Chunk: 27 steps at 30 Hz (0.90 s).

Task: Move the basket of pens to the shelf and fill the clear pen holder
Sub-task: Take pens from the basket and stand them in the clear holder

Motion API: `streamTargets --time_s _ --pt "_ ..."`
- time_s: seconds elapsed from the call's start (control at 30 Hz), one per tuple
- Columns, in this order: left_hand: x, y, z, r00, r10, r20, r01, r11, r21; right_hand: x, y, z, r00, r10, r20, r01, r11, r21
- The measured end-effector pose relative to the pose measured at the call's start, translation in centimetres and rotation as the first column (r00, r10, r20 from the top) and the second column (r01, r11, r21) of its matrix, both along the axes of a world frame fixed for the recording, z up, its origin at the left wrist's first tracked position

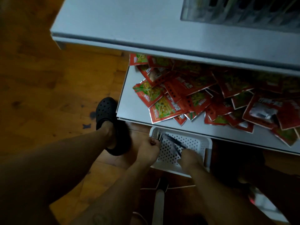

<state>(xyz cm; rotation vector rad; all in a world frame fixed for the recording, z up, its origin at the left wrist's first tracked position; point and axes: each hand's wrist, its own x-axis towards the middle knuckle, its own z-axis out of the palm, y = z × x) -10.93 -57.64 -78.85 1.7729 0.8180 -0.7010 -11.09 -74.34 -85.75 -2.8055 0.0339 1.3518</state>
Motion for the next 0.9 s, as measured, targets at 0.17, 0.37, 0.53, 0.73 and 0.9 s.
streamTargets --time_s 0.17,0.37,0.53,0.73,0.9 --pt "-0.3 1.1 -2.4 0.994 0.018 -0.107 -0.019 1.0 -0.004 0.3 1.0 -1.9 0.997 0.075 -0.009 -0.075 0.997 0.005" --pt "1.8 0.9 -1.1 0.995 0.061 -0.078 -0.062 0.998 -0.01 1.8 0.4 0.7 0.989 0.082 -0.122 -0.054 0.975 0.216" --pt "3.9 -0.2 4.1 0.992 0.114 0.057 -0.11 0.991 -0.069 2.8 0.1 5.2 0.993 -0.112 -0.033 0.115 0.894 0.434" --pt "6.4 -1.3 15.5 0.957 0.062 0.282 -0.012 0.985 -0.175 4.3 -1.1 17.4 0.974 -0.22 0.054 0.141 0.774 0.617" --pt "6.7 -1.8 24.0 0.871 -0.103 0.48 0.145 0.988 -0.051 4.5 -1.8 27.8 0.914 -0.319 0.251 0.043 0.691 0.721"
